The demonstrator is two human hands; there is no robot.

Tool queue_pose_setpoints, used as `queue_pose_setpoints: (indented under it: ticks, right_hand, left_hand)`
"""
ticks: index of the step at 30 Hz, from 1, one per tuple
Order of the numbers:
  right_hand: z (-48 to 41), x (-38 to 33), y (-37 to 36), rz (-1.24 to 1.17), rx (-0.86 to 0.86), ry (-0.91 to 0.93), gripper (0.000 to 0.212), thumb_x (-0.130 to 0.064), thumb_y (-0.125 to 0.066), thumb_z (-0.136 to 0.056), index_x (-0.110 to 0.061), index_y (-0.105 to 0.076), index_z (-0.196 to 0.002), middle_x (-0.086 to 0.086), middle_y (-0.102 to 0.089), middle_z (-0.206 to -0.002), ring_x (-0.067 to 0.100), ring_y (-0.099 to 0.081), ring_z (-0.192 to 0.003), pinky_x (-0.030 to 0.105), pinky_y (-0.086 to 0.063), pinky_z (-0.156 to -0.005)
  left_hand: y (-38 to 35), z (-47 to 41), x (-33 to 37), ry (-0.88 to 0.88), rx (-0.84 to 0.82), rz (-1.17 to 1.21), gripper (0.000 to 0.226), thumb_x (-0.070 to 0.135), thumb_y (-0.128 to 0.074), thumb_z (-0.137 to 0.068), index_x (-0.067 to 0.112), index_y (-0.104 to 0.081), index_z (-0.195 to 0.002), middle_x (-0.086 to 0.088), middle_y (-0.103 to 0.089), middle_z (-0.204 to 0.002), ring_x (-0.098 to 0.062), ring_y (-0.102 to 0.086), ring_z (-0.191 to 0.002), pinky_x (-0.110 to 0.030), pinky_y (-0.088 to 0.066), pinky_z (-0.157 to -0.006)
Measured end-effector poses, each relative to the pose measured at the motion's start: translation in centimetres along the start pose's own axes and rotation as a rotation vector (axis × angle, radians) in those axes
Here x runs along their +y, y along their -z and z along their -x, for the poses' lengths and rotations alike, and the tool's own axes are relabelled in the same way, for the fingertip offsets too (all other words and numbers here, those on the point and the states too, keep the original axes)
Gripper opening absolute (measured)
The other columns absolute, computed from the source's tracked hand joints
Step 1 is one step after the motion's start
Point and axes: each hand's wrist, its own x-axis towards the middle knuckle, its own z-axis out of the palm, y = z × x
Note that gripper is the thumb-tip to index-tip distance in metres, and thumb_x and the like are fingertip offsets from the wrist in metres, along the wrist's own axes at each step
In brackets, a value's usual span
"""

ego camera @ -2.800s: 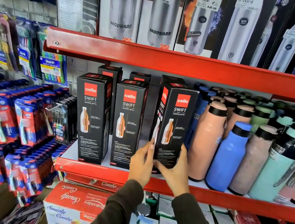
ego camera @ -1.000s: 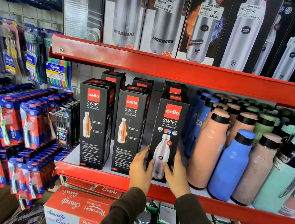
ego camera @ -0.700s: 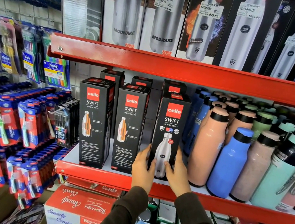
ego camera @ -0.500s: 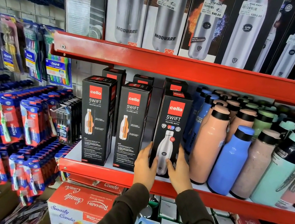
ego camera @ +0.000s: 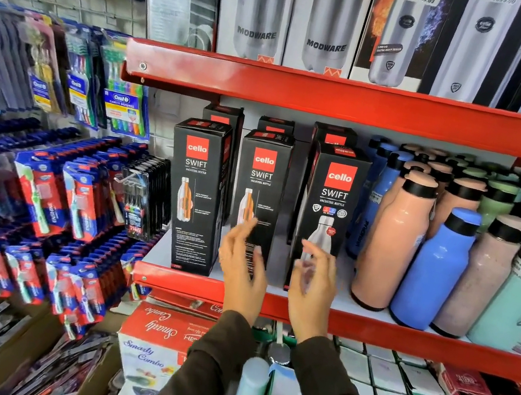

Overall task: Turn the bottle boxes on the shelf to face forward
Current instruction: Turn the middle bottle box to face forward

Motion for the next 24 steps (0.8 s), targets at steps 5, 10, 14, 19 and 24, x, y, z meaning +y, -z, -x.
queue_pose_setpoints:
  ticks: [5,10,14,19,24]
  right_hand:
    - [0.6,-0.7,-3.4,-0.091,-0.261,-0.106,0.048,-0.011,-0.047,-0.099,-0.023,-0.040,-0.145,-0.012,-0.044,-0.140,0.000,-0.044,-0.129,0.027,-0.042,-0.108]
    - [0.8,-0.8,-5.8,-0.113,-0.344,-0.275,0.057,-0.012,-0.045,-0.100,-0.024,-0.025,-0.151,-0.007,-0.037,-0.151,0.008,-0.035,-0.141,0.036,-0.030,-0.119]
    - [0.6,-1.0,-6.5,-0.112,-0.339,-0.328,0.063,-0.008,-0.045,-0.098,-0.026,-0.019,-0.152,-0.003,-0.040,-0.150,0.011,-0.038,-0.139,0.034,-0.030,-0.117]
    - [0.2,-0.9,-7.1,-0.102,-0.293,-0.347,0.067,-0.011,-0.056,-0.094,-0.025,-0.023,-0.151,0.000,-0.047,-0.147,0.011,-0.044,-0.135,0.038,-0.036,-0.115]
    - [-0.5,-0.6,-7.2,-0.077,-0.246,-0.319,0.082,-0.025,-0.073,-0.084,-0.023,-0.024,-0.150,-0.001,-0.053,-0.142,0.010,-0.049,-0.131,0.037,-0.041,-0.112]
  left_hand:
    - [1.7,-1.3,-1.8,0.111,-0.022,0.001,0.053,0.004,-0.048,-0.097,0.008,-0.034,-0.149,-0.011,-0.034,-0.147,-0.021,-0.032,-0.142,-0.033,-0.025,-0.119]
    - [2.4,-1.8,-3.7,0.269,-0.211,0.082,0.050,0.008,-0.041,-0.102,0.009,-0.029,-0.151,-0.009,-0.035,-0.152,-0.019,-0.032,-0.145,-0.038,-0.026,-0.122]
    - [2.6,-2.2,-4.6,0.355,-0.285,0.115,0.051,0.011,-0.038,-0.104,0.012,-0.027,-0.154,-0.002,-0.035,-0.157,-0.009,-0.032,-0.143,-0.025,-0.025,-0.120]
    - [3.0,-2.5,-4.8,0.472,-0.287,0.261,0.043,0.030,-0.037,-0.105,0.025,-0.041,-0.148,0.020,-0.043,-0.140,0.012,-0.040,-0.125,0.010,-0.026,-0.090]
    - [3.0,-2.4,-4.7,0.453,-0.202,0.378,0.041,0.033,-0.032,-0.106,0.022,-0.054,-0.139,0.005,-0.056,-0.143,-0.001,-0.049,-0.131,-0.022,-0.035,-0.113]
